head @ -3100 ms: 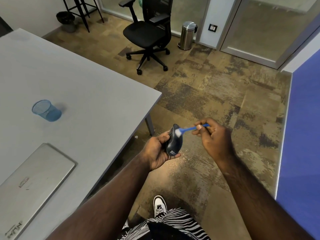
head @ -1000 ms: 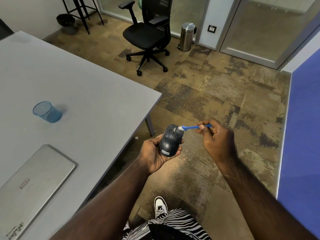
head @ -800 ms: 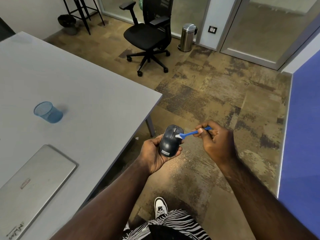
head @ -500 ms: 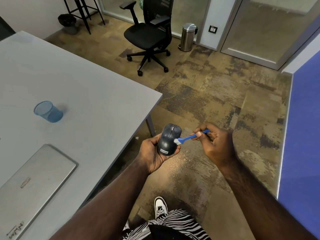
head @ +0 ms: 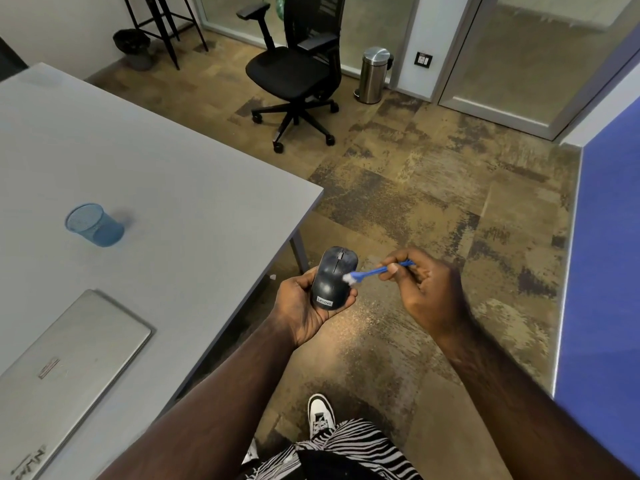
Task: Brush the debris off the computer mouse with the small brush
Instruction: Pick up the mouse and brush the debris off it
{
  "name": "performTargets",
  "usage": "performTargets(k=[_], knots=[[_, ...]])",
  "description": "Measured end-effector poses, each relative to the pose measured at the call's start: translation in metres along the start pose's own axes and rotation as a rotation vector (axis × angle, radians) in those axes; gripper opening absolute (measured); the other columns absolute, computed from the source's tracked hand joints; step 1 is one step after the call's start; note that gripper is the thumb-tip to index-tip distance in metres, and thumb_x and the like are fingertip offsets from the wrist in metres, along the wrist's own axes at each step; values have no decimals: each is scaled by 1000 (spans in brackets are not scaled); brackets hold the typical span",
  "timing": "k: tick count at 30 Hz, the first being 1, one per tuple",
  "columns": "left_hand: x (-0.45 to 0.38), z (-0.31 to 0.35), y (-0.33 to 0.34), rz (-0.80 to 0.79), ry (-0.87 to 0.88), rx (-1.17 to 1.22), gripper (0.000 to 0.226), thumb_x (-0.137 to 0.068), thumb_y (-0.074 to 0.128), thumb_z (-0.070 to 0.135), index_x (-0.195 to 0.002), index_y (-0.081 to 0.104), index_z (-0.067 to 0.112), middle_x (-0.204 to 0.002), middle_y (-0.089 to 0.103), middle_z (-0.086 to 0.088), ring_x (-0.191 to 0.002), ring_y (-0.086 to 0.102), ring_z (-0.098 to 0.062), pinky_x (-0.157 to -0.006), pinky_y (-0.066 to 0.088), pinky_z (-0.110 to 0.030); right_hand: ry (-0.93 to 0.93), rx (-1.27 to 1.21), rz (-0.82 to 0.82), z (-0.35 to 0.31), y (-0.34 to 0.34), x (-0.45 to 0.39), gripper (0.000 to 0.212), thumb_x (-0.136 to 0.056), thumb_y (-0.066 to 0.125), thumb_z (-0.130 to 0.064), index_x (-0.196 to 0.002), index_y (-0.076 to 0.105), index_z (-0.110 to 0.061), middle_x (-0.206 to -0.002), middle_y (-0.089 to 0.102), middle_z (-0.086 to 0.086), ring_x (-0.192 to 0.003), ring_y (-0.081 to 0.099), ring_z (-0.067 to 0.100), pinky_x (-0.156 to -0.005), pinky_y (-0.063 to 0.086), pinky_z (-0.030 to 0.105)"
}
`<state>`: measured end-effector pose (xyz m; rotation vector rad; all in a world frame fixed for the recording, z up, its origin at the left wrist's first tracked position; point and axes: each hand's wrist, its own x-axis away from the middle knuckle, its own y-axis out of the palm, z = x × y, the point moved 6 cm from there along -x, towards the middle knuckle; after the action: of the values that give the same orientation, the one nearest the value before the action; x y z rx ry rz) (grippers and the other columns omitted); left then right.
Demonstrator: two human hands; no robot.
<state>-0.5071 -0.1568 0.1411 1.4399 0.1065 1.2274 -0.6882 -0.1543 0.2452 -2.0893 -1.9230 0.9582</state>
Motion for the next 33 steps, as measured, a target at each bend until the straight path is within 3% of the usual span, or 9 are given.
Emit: performTargets(k=[3,7,10,12,17,20,26,30,33], knots=[[2,-1,4,-26,6,-27,47,-95,25,16,-133,49,3,-122,59,-36,-95,64,-44,-81,58,-49,29,13,55,1,-4,-2,17,-92,60,-15,-99,69,-29,-79,74,-9,-71,74,7,-55,58,27],[-1,-1,6,2,60,-27,42,-98,28,14,-131,51,3,-126,60,-30,-96,67,-43,-74,59,-50,-24,-16,-125,-6,14,6,11,-90,58,-21,-94,68,-25,-79,72,-17,-69,71,1,-54,56,27],[0,0,9,-2,44,-58,45,-98,27,16,-134,49,1,-126,58,-34,-94,66,-43,-78,59,-49,26,15,39,0,4,1,15,-92,58,-18,-100,66,-28,-78,75,-6,-64,68,-3,-51,49,15],[2,1,11,-14,32,-63,45,-98,26,18,-132,50,0,-121,60,-35,-95,64,-44,-80,58,-48,21,16,83,0,0,0,19,-92,58,-15,-102,65,-29,-79,75,-8,-69,70,-1,-53,51,14],[0,1,5,37,77,-35,40,-99,28,15,-129,51,4,-113,67,-27,-93,68,-41,-76,57,-51,-64,-3,-101,-7,13,7,13,-88,63,-10,-92,69,-20,-79,71,-18,-69,66,-9,-56,50,14],[1,1,7,41,76,-49,38,-100,29,17,-126,53,4,-119,62,-28,-95,65,-40,-81,55,-51,-8,-10,1,-3,5,5,15,-90,61,-12,-96,70,-22,-78,70,-20,-69,67,-8,-57,48,9],[2,1,14,30,70,28,42,-100,31,17,-137,45,3,-143,46,-25,-129,47,-39,-82,55,-51,-42,22,-160,-5,23,17,13,-89,62,-12,-94,71,-21,-82,73,-17,-72,74,12,-57,57,29],[-1,4,15,61,95,-63,42,-101,30,18,-137,46,4,-142,48,-27,-114,55,-40,-90,50,-50,4,-5,-18,-4,17,16,15,-93,59,-15,-99,70,-22,-81,75,-10,-74,75,9,-59,60,35],[1,2,14,64,80,-32,37,-99,33,18,-126,53,3,-125,58,-26,-102,65,-38,-83,56,-53,-49,42,-137,-12,28,21,15,-92,60,-15,-100,71,-24,-84,76,-5,-69,71,7,-53,57,33]])
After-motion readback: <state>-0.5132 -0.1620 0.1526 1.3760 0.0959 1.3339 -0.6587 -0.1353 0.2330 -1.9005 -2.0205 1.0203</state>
